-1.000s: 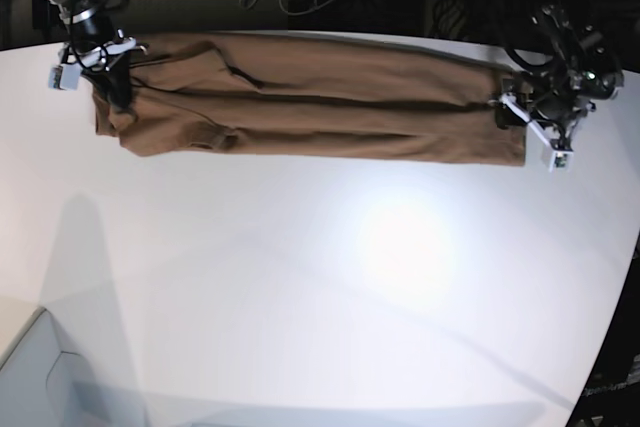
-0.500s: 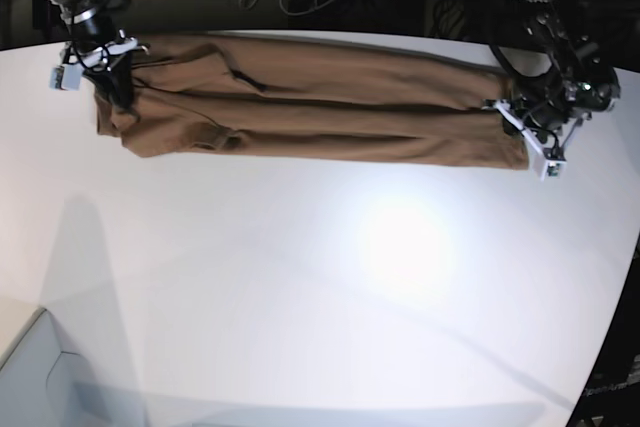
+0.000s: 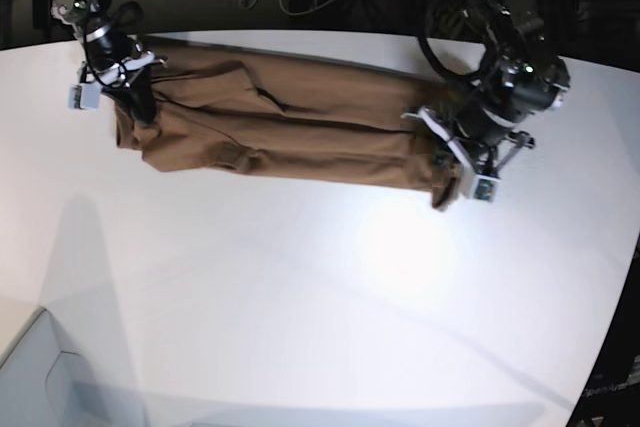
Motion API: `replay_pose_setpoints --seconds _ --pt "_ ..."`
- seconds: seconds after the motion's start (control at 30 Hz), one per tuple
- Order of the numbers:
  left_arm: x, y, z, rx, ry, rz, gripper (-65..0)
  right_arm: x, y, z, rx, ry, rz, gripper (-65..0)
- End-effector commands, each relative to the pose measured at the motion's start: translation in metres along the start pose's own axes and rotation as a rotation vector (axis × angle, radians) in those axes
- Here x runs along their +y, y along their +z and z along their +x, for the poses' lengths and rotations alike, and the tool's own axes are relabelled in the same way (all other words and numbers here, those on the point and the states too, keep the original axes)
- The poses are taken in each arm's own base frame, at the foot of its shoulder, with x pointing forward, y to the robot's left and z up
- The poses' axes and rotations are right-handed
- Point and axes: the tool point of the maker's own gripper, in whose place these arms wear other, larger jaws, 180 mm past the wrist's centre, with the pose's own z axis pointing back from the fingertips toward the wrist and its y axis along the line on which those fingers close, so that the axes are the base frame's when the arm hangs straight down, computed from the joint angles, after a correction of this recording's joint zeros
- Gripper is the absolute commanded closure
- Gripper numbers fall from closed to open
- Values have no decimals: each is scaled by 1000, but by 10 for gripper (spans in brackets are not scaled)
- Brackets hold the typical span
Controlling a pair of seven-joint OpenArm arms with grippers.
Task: Layout the t-shirt on the table in an organized manner, then fold the t-shirt properly
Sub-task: 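Carry the strip end with the left gripper toward the right gripper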
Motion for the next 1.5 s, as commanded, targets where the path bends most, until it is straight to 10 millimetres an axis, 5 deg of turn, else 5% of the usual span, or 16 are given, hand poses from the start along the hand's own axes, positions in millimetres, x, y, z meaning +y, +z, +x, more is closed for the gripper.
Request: replay_pose_setpoints --seconds 0.0,0.2,0.53,1.0,1.3,1.47 --pt "-19 0 12 -42 -29 -51 0 -2 2 -3 26 21 0 0" --pt "-98 -11 21 -36 -99 -221 0 -2 2 -3 26 21 0 0" --pt "-173 -30 13 -2 -40 -347 0 -2 2 -3 26 21 0 0" --pt "-174 -38 12 17 -36 -345 -9 -2 3 -5 31 20 -1 0" --pt "-175 -43 3 47 -35 -351 -246 -2 3 -4 28 20 0 0" --pt "-187 -38 9 29 32 -430 -262 -2 2 -3 26 21 -1 -19"
